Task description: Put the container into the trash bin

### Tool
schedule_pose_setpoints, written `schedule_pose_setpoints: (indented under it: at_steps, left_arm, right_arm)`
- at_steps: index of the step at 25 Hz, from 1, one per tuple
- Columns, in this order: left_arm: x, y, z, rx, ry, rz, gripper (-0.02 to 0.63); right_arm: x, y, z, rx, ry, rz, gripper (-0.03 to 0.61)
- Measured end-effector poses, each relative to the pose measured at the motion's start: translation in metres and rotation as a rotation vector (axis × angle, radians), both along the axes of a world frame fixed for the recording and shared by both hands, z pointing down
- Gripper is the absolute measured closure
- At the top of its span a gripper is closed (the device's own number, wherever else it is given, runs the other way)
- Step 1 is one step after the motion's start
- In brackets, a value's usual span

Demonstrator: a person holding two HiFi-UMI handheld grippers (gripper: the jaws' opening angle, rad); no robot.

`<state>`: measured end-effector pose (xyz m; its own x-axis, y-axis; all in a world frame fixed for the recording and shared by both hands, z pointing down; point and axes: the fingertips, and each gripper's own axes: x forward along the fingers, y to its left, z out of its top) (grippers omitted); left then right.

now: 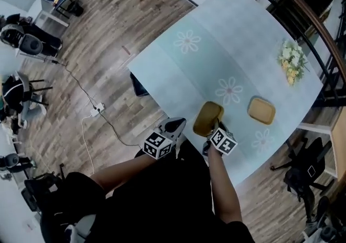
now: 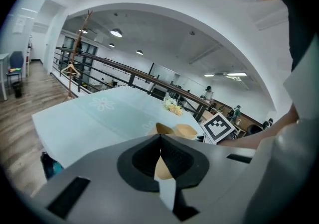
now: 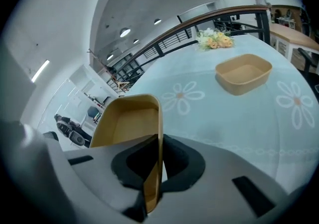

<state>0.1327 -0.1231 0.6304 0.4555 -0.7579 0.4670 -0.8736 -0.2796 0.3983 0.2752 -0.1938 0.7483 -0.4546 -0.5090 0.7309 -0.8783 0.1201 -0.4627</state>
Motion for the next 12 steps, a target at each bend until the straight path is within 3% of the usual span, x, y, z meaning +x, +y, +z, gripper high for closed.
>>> schedule_pose_setpoints:
  at_steps: [6, 12]
  left_arm:
    - [-0.044, 0.031, -0.021, 0.033, -0.012, -0.15, 0.6]
    - [-0.116, 0.058, -0.031, 0.059, -0.004, -0.261, 0.6]
  right_arm:
    - [-0.051, 0.036, -0.015, 0.025, 0.071, -0.174, 0.54]
    - [-0.134, 0.055, -0.035, 0.075, 0.12, -0.302, 0.54]
